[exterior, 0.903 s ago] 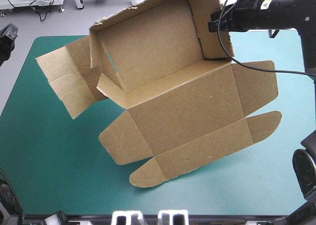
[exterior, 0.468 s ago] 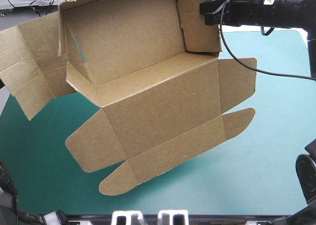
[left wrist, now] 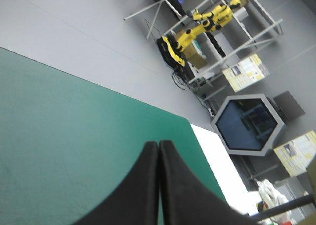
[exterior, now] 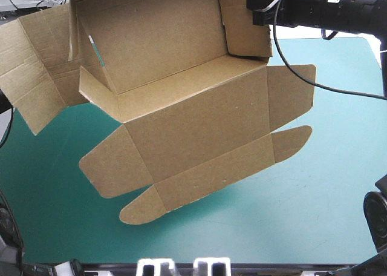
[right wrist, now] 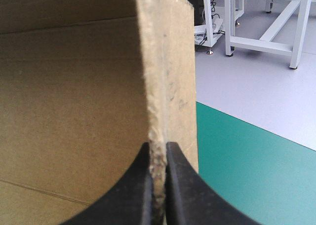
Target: Fold the box
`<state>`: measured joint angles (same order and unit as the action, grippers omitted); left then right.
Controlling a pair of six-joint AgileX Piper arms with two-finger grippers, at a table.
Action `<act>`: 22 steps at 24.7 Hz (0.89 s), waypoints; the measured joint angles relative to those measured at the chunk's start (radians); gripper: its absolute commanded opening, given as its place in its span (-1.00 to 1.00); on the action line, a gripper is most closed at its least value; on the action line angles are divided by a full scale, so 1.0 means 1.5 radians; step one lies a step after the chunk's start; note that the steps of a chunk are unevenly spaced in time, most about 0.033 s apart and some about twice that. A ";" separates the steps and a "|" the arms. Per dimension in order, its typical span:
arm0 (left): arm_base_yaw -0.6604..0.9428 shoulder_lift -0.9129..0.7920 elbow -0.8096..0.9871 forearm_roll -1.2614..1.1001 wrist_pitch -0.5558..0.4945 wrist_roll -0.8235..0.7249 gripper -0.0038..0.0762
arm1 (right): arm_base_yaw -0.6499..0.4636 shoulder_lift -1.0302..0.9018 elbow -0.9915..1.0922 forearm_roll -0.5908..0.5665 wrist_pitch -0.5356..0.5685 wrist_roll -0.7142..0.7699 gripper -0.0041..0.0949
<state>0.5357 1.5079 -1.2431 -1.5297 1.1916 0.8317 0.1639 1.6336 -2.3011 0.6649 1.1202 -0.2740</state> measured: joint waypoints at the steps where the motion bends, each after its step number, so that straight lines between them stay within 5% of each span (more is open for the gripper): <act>1: -0.012 -0.007 0.000 0.000 0.001 -0.001 -0.93 | 0.000 0.000 0.000 0.000 -0.005 0.000 -0.93; 22: -0.052 -0.172 -0.001 0.002 0.015 -0.052 -0.93 | 0.000 0.047 0.000 -0.040 -0.026 0.012 -0.93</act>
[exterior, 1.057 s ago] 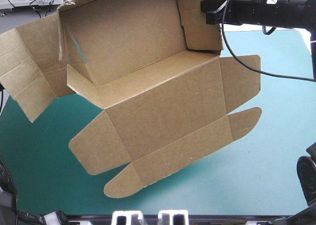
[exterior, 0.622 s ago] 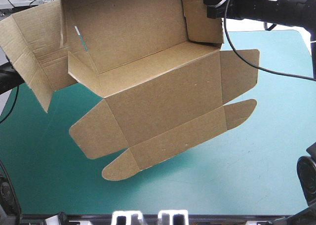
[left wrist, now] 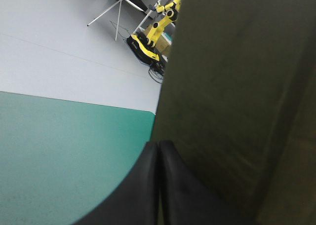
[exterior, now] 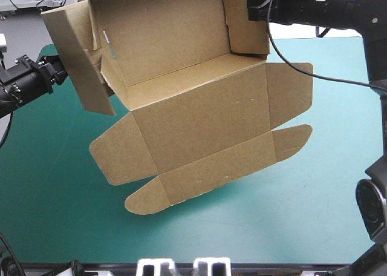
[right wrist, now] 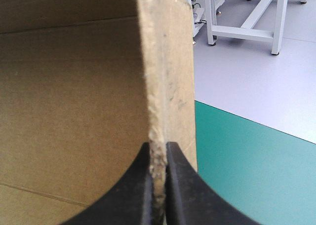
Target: Fold the box
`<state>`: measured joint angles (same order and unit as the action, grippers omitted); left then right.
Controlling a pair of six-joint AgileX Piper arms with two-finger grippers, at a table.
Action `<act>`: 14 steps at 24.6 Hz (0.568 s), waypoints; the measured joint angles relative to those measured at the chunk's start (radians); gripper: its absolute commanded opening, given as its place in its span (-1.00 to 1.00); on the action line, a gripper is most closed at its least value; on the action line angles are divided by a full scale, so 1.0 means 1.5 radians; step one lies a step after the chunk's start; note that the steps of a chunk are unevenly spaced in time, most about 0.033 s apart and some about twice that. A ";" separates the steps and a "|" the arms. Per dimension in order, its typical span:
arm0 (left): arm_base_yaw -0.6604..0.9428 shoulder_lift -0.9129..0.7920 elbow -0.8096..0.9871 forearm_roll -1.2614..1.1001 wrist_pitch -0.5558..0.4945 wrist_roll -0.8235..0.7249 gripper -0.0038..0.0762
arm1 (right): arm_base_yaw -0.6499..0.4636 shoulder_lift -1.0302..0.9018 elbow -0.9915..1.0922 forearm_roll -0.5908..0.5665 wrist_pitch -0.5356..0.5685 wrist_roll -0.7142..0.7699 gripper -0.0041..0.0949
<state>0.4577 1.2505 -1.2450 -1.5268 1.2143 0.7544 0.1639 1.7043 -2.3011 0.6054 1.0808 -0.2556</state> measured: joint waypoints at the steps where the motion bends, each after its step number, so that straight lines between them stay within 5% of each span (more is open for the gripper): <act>1: 0.000 -0.007 0.000 0.000 0.000 -0.004 -0.93 | 0.000 0.004 0.000 0.000 -0.001 0.000 -0.93; 14: -0.013 -0.032 0.000 0.010 0.002 -0.003 -0.91 | 0.000 0.014 0.000 0.005 -0.009 0.000 -0.93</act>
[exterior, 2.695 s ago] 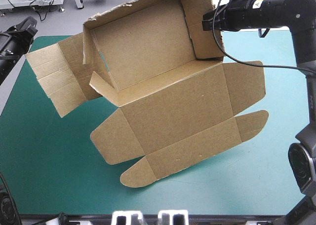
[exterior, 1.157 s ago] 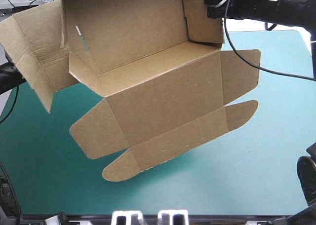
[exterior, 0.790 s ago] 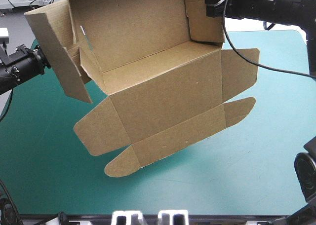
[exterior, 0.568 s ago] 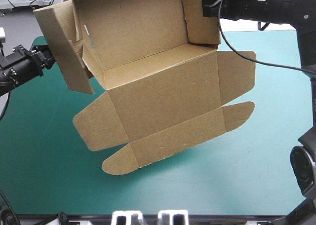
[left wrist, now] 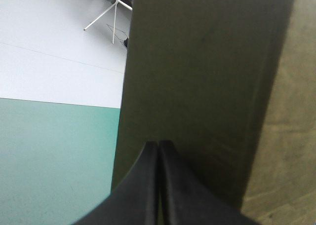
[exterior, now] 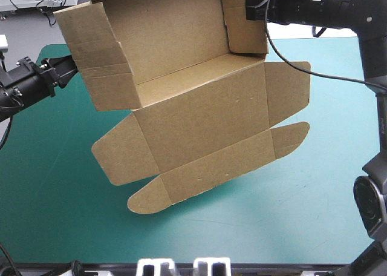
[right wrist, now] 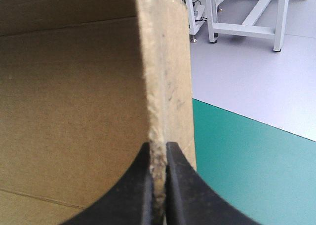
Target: Fold the box
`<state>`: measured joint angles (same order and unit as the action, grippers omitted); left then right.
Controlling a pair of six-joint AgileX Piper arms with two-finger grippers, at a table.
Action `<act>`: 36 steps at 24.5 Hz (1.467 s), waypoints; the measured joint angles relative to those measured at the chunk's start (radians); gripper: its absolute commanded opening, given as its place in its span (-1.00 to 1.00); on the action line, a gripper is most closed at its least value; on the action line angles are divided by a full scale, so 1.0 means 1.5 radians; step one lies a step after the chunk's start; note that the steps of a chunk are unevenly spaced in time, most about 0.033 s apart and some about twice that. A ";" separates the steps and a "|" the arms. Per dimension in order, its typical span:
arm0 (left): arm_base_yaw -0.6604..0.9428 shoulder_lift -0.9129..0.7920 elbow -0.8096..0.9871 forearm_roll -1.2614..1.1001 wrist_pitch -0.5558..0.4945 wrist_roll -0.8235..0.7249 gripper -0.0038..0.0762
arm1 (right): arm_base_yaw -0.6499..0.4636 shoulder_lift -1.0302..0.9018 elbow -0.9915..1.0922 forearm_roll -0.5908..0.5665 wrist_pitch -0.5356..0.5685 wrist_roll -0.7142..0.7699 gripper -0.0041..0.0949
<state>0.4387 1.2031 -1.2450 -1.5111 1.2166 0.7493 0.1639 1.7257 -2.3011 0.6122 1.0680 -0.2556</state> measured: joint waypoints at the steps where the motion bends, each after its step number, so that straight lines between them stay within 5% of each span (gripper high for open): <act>1: -0.011 0.000 0.000 0.009 0.000 0.006 -0.90 | 0.000 0.000 0.000 0.000 0.000 0.000 -0.93; 5: -0.058 0.000 0.000 0.026 0.000 0.030 -0.69 | 0.000 0.000 0.000 0.000 0.000 0.000 -0.93; 10: -0.106 0.000 0.000 0.024 0.001 0.090 -0.07 | 0.000 0.000 0.000 -0.001 0.000 0.000 -0.93; 13: -0.107 0.000 0.000 0.024 0.001 0.096 0.13 | 0.000 0.000 0.000 -0.003 0.004 0.000 -0.93; 36: -0.127 0.000 0.000 0.006 0.003 0.098 0.15 | 0.000 0.021 0.000 -0.017 0.005 0.000 -0.93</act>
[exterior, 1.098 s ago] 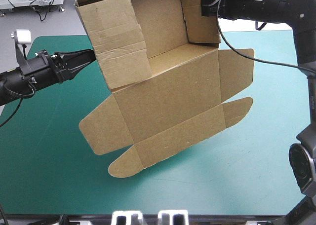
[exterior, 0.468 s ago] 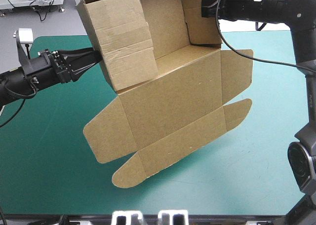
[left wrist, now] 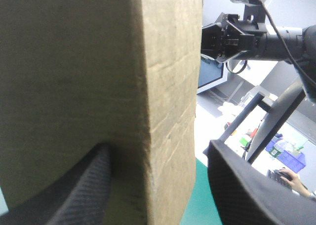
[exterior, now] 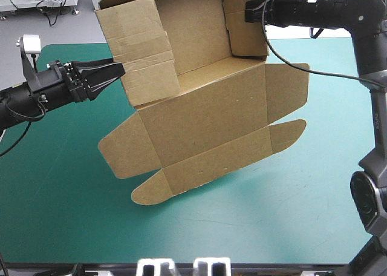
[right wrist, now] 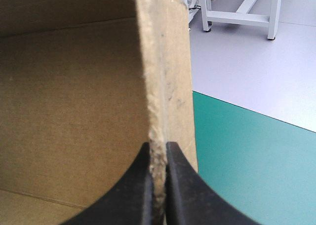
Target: Fold the box
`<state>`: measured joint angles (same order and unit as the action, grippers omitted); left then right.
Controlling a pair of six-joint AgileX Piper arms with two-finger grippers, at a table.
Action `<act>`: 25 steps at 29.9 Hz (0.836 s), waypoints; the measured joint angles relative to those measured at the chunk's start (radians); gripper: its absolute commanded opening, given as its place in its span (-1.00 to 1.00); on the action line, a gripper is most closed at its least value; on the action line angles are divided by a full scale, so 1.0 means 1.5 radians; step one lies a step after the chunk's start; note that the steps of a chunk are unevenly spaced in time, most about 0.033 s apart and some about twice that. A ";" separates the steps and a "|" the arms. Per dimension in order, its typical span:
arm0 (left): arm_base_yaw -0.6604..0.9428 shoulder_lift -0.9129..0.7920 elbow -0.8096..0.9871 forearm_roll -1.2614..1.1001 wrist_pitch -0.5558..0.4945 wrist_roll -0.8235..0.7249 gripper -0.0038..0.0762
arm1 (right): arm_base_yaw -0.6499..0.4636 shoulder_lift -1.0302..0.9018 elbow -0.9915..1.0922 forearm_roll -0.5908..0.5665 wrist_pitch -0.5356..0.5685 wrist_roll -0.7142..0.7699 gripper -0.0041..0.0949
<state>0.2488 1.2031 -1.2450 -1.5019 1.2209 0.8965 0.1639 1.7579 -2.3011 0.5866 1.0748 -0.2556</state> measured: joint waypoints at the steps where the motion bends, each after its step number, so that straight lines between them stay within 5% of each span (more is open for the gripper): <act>1: 0.000 0.000 0.000 0.008 0.000 0.000 0.15 | 0.000 0.000 0.000 0.000 0.000 0.000 -0.93; 11: 0.000 -0.001 0.000 0.089 -0.065 -0.027 0.14 | 0.023 0.001 0.000 0.009 -0.002 0.001 -0.92; 19: 0.000 -0.001 0.000 0.106 -0.129 -0.038 0.14 | 0.083 0.001 0.000 -0.070 -0.030 0.020 -0.92; 25: 0.000 -0.001 0.000 0.120 -0.188 -0.045 -0.21 | 0.107 0.001 0.000 -0.086 -0.030 0.035 -0.92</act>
<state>0.2482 1.2019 -1.2450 -1.3225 0.9392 0.8283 0.3237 1.7589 -2.3011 0.4569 1.0295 -0.2031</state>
